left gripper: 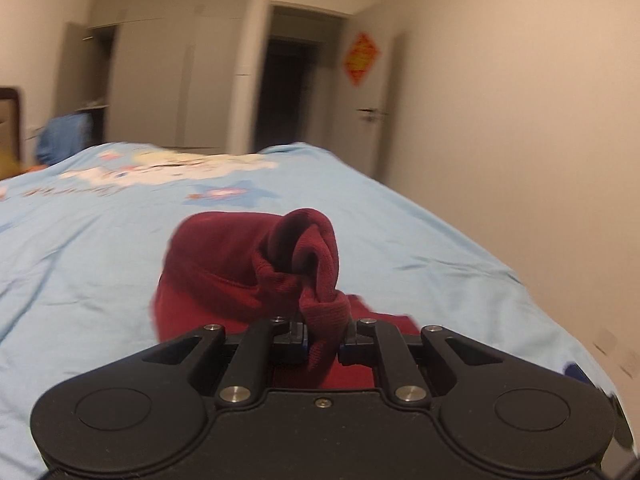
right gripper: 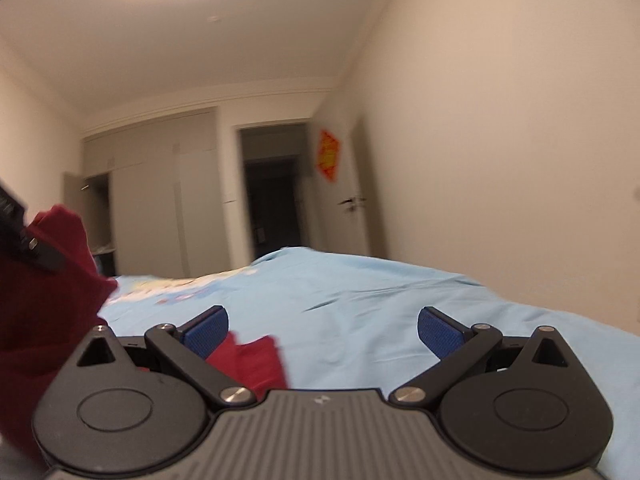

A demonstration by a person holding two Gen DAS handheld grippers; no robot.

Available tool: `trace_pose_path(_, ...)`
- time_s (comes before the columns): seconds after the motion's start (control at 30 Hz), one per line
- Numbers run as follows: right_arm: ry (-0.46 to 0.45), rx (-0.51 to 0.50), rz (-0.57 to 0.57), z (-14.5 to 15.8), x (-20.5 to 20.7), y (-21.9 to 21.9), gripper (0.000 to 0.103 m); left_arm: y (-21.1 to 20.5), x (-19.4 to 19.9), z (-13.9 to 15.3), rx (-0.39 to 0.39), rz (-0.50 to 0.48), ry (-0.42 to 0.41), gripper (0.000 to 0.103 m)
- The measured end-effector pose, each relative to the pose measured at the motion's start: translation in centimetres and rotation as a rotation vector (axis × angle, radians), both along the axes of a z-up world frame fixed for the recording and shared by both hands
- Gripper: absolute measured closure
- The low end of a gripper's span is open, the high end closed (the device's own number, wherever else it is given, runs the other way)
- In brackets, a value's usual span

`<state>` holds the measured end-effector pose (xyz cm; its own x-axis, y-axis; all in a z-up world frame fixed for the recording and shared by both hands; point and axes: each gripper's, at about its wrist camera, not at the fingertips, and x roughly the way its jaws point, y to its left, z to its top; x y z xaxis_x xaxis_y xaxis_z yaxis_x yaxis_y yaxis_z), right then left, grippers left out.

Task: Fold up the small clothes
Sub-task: 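Grasp the sweater's side edge with the left gripper and fold it over, then move the right gripper to the folded sweater and close on it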

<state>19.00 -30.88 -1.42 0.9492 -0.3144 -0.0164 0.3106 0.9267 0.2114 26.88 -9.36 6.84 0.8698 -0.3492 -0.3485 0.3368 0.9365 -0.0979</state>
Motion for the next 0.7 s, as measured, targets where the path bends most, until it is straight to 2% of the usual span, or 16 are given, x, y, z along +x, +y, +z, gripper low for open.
trace_pose_path(0.13, 0.035, 0.149, -0.029, -0.7, 0.2, -2.7, 0.0, -3.8, -1.7, -1.8, 0.106, -0.209, -0.008, 0.091)
trace_pose_path(0.2, 0.045, 0.195, -0.033, -1.0, 0.1, -3.4, 0.0, -5.0, -2.3, -3.1, 0.173, -0.261, -0.003, 0.09)
trace_pose_path(0.27, 0.048, 0.214, -0.026, -1.2, 0.2, -3.7, 0.0, -5.5, -2.6, -4.2, 0.216, -0.265, 0.003, 0.089)
trace_pose_path(0.33, 0.054, 0.223, -0.021, -1.3, 0.2, -3.7, 0.0, -5.1, -2.4, -4.7, 0.192, -0.264, 0.025, 0.088)
trace_pose_path(0.43, 0.073, 0.242, -0.016, -1.5, 0.5, -3.9, 0.0, -3.8, -1.8, -4.5, 0.122, -0.264, 0.053, 0.079)
trace_pose_path(0.6, 0.091, 0.256, -0.018, -1.7, 1.0, -4.1, 0.0, -3.0, -1.9, -4.3, 0.031, -0.296, 0.069, 0.043)
trace_pose_path(0.7, 0.102, 0.257, -0.018, -1.8, 1.1, -4.0, 0.0, -2.6, -2.6, -4.4, 0.004, -0.301, 0.063, 0.034)
